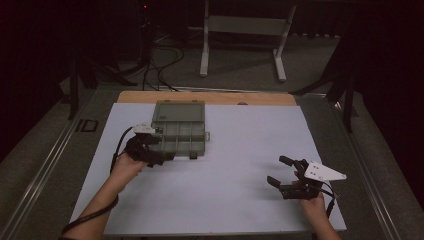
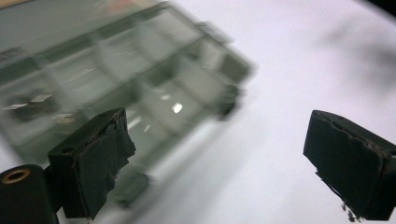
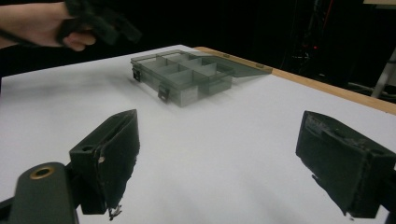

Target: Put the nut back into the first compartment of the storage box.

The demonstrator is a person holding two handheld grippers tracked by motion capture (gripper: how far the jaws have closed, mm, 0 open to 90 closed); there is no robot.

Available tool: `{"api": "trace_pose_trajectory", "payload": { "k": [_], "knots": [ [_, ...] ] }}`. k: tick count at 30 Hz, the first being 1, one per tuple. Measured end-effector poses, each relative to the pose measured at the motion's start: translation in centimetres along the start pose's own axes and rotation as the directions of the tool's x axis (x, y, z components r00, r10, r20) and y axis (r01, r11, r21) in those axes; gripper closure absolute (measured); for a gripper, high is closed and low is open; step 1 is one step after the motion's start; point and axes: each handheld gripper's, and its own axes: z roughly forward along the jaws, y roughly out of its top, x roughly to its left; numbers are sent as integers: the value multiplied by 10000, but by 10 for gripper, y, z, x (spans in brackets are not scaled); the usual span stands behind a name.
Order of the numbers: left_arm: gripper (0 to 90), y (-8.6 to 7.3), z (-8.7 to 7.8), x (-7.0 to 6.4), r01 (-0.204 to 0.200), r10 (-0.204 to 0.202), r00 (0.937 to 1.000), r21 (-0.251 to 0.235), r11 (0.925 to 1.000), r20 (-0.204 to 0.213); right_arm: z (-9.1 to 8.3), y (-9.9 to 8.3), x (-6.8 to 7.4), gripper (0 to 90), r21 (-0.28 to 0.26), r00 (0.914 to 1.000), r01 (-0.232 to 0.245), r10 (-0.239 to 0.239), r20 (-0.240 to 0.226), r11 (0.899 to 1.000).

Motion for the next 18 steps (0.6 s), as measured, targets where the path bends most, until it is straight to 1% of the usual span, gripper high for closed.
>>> {"api": "trace_pose_trajectory", "payload": {
  "k": [1, 2, 4, 5, 6, 7, 8, 9, 11, 12, 13, 14, 15, 16, 17, 18],
  "knots": [
    [80, -7, -3, -6, -52, 54, 10000, -349, 9994, 64, 0, 0, 0, 135, -10, 10000, 4, -4, 5, 10000],
    [81, -13, -4, -10, -12, 16, 9999, -425, 9991, 110, 0, 0, 0, 134, -32, 10000, -13, 13, 2, 10000],
    [80, -25, -7, -20, -138, 135, 9999, -557, 9984, -53, 0, 0, 0, 134, -19, 10000, -25, 25, 3, 10000],
    [80, -31, -7, -24, -155, 155, 9999, -460, 9988, 8, 0, 0, 0, 134, -19, 10000, -39, 39, -11, 10000],
    [80, -37, -8, -28, -364, 366, 9993, -542, 9979, 39, 0, 0, 0, 135, -7, 10000, -22, 22, -18, 10000],
    [80, -43, -9, -33, -530, 533, 9986, -723, 9960, 11, 1, 0, 0, 134, 14, 10000, 6, -6, -14, 10000],
    [80, -47, -10, -36, -639, 640, 9980, -685, 9956, -12, 1, 0, 0, 135, 23, 10000, 16, -16, -22, 10000],
    [80, -53, -12, -38, -694, 702, 9975, -815, 9943, 80, 1, 0, 0, 134, 22, 10000, 25, -25, -26, 10000],
    [80, -64, -13, -40, -671, 728, 9960, -1035, 9924, 519, 1, 0, 0, 135, 18, 10000, 15, -15, -23, 10000],
    [80, -70, -14, -41, -735, 801, 9953, -1139, 9908, 545, 1, 0, 0, 134, 33, 10000, 16, -16, -21, 10000],
    [80, -74, -13, -42, -823, 888, 9943, -1058, 9910, 582, 1, 0, 0, 135, 30, 10000, -7, 8, -37, 10000],
    [80, -79, -13, -43, -889, 942, 9944, -1013, 9909, 485, 2, 0, 0, 134, 27, 10000, 8, -8, -47, 10000],
    [80, -84, -14, -43, -925, 977, 9943, -1129, 9893, 417, 2, 0, 0, 135, 44, 10000, 16, -16, -53, 10000],
    [80, -89, -15, -43, -896, 968, 9940, -1299, 9875, 508, 2, -1, 0, 135, 64, 10000, -1, 1, -66, 10000],
    [80, -94, -15, -42, -790, 873, 9948, -1449, 9863, 519, 2, -1, 0, 134, 54, 10000, -2, 2, -72, 10000],
    [80, -97, -16, -41, -779, 873, 9948, -1581, 9844, 532, 2, -1, 0, 134, 45, 10000, 9, -9, -72, 10000]
  ]
}}
